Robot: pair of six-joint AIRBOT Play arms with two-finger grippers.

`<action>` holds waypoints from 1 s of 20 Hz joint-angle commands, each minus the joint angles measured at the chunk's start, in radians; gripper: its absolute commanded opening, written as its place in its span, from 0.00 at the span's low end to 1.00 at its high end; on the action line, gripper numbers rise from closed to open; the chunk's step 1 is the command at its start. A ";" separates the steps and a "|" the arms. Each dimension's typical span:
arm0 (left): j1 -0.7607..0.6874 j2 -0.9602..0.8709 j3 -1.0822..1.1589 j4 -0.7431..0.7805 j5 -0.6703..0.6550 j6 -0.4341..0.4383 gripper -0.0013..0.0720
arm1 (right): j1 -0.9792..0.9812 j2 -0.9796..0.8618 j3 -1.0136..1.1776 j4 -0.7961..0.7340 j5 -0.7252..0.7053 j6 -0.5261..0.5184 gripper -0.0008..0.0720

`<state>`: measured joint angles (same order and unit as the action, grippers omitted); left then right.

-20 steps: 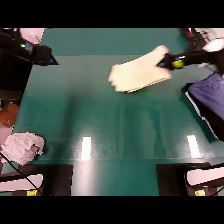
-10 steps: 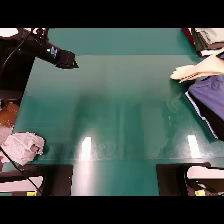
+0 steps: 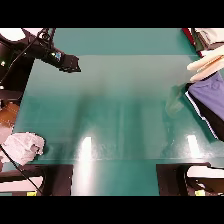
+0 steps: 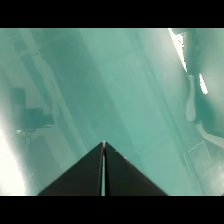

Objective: Fold the shirts.

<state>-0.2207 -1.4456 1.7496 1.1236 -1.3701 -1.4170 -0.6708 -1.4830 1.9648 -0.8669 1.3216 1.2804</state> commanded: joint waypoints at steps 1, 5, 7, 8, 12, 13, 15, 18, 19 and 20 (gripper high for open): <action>0.000 0.000 -0.001 -0.001 -0.001 0.002 0.05 | -0.032 0.017 0.027 -0.020 0.090 0.050 0.03; 0.000 0.000 -0.001 -0.001 0.000 0.003 0.05 | -0.070 0.079 0.016 -0.179 0.142 0.128 0.03; 0.000 0.000 -0.001 0.000 0.000 0.003 0.05 | -0.091 0.124 -0.047 -0.248 0.151 0.144 0.03; 0.000 0.000 -0.001 0.000 0.000 0.005 0.05 | -0.103 0.147 -0.097 -0.270 0.154 0.144 0.03; 0.000 0.000 -0.001 0.000 -0.001 0.012 0.05 | -0.168 0.224 -0.296 -0.357 0.161 0.144 0.04; 0.000 0.000 -0.001 0.000 -0.001 0.012 0.05 | -0.188 0.239 -0.340 -0.379 0.163 0.144 0.04; 0.000 0.000 -0.001 0.000 0.000 0.013 0.05 | -0.233 0.264 -0.421 -0.390 0.163 0.144 0.04; 0.000 0.000 -0.001 -0.001 0.000 0.021 0.05 | -0.310 0.297 -0.534 -0.393 0.163 0.144 0.48; 0.000 0.000 -0.001 -0.001 0.000 0.027 0.05 | -0.340 0.306 -0.561 -0.393 0.163 0.144 0.52; 0.000 0.000 -0.001 0.000 -0.001 0.030 0.05 | -0.372 0.316 -0.583 -0.391 0.163 0.144 0.52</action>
<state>-0.2207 -1.4456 1.7489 1.1229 -1.3705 -1.3983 -0.9710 -1.1969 1.4662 -1.2465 1.4815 1.4235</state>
